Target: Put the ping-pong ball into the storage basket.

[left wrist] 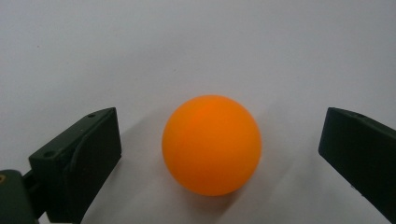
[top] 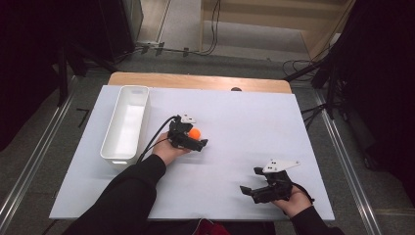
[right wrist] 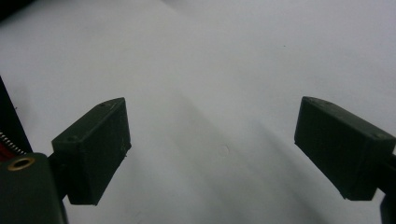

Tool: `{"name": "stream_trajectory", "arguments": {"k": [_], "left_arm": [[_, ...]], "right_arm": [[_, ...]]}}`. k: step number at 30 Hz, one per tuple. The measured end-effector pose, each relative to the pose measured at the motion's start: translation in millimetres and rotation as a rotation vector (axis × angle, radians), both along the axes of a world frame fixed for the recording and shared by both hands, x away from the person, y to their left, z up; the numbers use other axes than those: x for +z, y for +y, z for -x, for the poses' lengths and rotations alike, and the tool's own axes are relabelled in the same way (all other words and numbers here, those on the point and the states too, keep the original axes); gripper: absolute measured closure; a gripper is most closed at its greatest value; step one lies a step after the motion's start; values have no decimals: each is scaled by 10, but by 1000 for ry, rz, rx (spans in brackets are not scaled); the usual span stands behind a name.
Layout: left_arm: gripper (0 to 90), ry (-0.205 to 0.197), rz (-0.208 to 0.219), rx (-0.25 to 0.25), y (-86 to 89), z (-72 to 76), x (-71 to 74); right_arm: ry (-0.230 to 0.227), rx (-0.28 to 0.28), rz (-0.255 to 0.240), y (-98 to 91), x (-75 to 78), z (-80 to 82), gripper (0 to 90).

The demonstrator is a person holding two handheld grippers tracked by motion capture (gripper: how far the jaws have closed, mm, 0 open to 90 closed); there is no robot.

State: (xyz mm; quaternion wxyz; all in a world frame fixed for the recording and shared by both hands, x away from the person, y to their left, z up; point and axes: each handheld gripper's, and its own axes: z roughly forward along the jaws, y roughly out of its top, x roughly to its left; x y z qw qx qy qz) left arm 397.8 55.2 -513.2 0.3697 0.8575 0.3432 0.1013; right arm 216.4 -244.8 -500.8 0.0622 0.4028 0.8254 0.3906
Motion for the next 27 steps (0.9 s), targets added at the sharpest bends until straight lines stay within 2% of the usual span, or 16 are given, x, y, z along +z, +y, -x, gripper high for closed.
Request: {"name": "stream_trajectory", "arguments": {"k": [6, 16, 17, 19, 21, 22, 25, 27], "left_arm": [[9, -7, -6, 6, -5, 7, -5], [61, -45, -56, 17, -53, 45, -10], [72, -52, -62, 12, -47, 49, -5], [157, -68, -63, 29, -53, 69, -5], [161, -74, -72, 25, -57, 73, -3], [173, -79, -66, 26, -56, 78, -5], [286, -90, -53, 39, -42, 87, 0], [297, -89, -51, 40, -40, 86, 0]], "right_arm": [[-1, 1, 1, 0, -2, 2, 93], [0, -1, 5, 1, -6, 6, 93], [0, -3, 4, 3, -5, 7, 93], [0, 0, 7, 2, -6, 5, 93], [0, 1, 8, 2, -7, 5, 93], [0, 1, 8, 2, -6, 6, 93], [1, 3, 9, 2, -9, 5, 93], [1, 3, 9, 5, -12, 5, 93]]}}
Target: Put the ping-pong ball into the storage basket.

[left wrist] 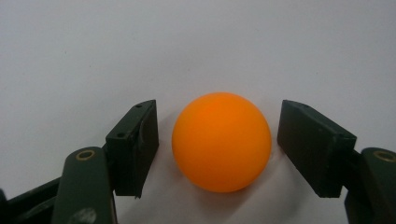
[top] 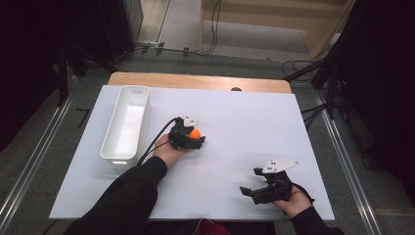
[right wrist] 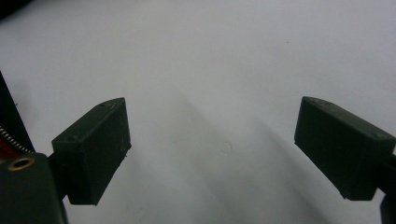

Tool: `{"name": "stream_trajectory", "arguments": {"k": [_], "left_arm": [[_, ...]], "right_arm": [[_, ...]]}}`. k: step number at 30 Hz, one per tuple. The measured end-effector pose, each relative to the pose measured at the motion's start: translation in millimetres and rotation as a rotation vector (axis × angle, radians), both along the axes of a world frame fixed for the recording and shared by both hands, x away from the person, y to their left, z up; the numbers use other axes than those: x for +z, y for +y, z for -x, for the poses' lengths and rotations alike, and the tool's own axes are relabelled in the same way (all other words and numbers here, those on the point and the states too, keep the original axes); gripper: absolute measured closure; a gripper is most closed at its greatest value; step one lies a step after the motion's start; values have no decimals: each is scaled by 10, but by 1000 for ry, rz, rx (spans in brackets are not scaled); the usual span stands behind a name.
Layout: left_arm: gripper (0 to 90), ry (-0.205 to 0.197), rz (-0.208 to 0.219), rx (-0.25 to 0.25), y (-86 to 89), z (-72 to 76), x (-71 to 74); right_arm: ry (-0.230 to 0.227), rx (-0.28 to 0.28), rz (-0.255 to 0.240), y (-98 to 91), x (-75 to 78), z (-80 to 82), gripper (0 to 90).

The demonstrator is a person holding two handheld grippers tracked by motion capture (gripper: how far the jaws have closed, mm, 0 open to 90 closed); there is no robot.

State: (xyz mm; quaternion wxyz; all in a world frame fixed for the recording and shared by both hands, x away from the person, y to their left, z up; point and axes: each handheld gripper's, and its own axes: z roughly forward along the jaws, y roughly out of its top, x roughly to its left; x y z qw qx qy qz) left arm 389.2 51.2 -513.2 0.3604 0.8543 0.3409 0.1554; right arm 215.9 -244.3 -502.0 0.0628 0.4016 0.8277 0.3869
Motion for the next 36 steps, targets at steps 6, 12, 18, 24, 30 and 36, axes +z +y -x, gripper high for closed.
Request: {"name": "stream_trajectory", "arguments": {"k": [6, 12, 18, 24, 30, 36], "left_arm": [[369, -8, 0, -17, 1, 16, 3], [482, -19, -1, -52, -5, 39, 6], [499, -17, 0, -53, -3, 42, 7], [500, -16, 4, -54, -1, 41, 6], [500, -16, 8, -51, 2, 45, 6], [500, -14, 27, -48, 19, 41, 10]], "right_arm": [[5, -2, -1, 2, 0, 3, 93], [6, 2, 3, 2, 1, 3, 93], [6, 2, 1, 2, 0, 3, 93], [6, 1, 1, 6, -2, 4, 93], [8, 3, 3, 2, -1, 3, 93], [7, 5, 5, 2, -4, 3, 93]]}}
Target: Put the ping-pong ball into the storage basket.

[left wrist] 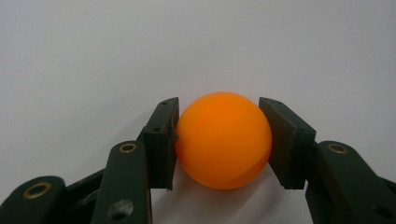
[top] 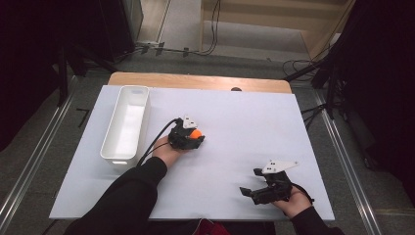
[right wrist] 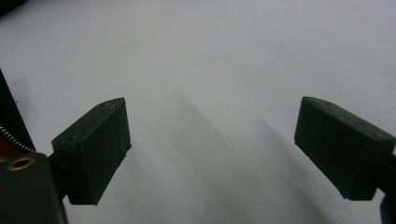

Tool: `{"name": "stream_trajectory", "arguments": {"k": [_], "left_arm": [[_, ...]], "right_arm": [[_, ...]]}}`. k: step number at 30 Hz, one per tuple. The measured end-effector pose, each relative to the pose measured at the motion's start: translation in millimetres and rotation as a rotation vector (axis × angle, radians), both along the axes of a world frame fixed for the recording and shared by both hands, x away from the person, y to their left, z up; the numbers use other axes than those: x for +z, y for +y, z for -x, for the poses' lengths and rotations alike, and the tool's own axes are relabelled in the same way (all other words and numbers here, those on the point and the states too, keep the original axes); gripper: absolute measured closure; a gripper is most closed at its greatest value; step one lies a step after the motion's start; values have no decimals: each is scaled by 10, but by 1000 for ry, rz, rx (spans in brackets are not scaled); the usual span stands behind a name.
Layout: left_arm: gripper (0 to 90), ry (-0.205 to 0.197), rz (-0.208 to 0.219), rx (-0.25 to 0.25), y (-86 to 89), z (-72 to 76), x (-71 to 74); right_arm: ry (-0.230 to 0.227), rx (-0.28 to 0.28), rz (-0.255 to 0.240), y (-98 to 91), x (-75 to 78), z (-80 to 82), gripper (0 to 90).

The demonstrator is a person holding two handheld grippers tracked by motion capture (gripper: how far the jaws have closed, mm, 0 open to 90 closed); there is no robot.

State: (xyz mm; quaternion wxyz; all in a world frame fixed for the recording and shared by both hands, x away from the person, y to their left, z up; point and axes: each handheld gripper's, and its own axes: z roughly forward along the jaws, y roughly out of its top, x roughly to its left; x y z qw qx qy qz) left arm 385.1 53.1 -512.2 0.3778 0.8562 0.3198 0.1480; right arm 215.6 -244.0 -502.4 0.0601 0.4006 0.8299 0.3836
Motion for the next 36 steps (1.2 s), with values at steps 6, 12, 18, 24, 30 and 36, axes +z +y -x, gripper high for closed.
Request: {"name": "stream_trajectory", "arguments": {"k": [6, 12, 18, 24, 30, 36], "left_arm": [[500, 9, 29, 12, 34, -2, 10], [500, 22, 56, 16, 62, 6, 38], [499, 24, 78, 14, 75, 33, 98], [499, 39, 87, 1, 92, 58, 145], [499, 41, 89, -16, 109, 98, 195], [500, 43, 109, -29, 142, 154, 257]], "right_arm": [[1, 1, -4, -2, 2, 2, 93], [1, -1, -5, -3, 3, 0, 93], [1, 1, -4, -3, 3, 1, 93], [1, 0, -5, -3, 2, -1, 93], [1, -5, -7, -5, 3, 0, 93], [3, -3, -7, -5, 4, 0, 93]]}}
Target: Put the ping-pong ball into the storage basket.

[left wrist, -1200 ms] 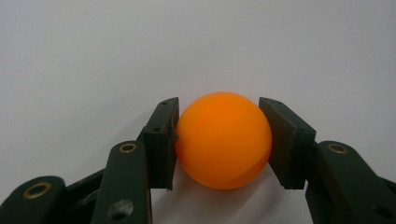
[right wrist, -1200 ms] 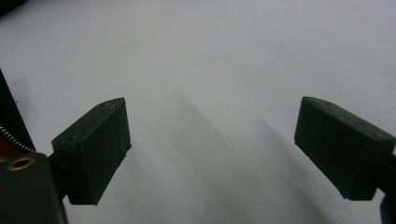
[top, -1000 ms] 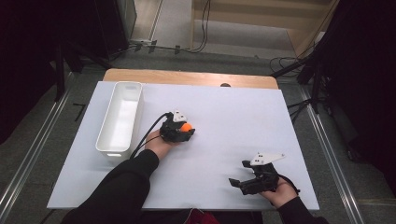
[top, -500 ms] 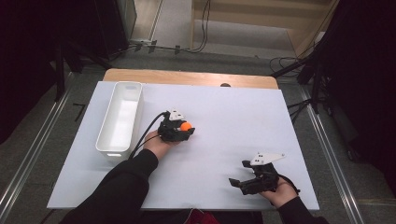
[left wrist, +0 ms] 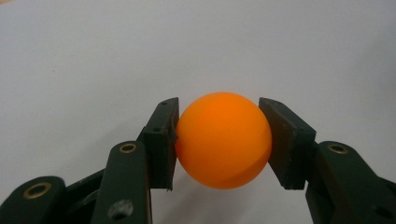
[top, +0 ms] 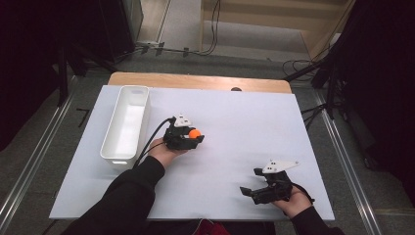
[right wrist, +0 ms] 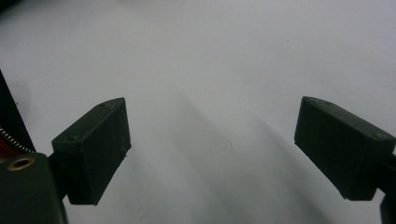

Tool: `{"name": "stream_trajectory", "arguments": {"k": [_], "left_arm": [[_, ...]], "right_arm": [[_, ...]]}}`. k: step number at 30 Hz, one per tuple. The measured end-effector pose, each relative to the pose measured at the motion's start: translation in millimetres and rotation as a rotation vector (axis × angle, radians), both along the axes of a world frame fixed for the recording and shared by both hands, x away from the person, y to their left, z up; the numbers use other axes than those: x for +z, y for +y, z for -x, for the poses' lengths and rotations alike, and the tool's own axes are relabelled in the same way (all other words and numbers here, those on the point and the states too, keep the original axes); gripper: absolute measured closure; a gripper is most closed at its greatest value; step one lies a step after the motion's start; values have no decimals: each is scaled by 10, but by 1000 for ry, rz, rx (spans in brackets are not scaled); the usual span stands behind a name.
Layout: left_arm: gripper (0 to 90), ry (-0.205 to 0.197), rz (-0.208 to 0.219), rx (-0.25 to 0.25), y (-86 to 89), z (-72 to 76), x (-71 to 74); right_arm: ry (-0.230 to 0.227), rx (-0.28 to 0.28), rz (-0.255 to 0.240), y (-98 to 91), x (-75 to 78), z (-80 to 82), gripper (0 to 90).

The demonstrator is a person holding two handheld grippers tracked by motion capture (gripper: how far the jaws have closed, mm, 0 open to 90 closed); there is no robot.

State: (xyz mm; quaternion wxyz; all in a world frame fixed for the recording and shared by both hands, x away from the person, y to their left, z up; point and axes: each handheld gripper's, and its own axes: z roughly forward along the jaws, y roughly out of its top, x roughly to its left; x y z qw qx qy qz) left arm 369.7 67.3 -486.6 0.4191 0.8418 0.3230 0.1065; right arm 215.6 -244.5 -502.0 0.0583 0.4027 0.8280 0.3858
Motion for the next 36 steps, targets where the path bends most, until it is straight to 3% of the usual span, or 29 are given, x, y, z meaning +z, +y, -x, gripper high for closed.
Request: {"name": "stream_trajectory", "arguments": {"k": [36], "left_arm": [[500, -1, -10, -38, 68, 192, 250]], "right_arm": [[-6, 1, 0, -13, 0, 0, 93]]}}
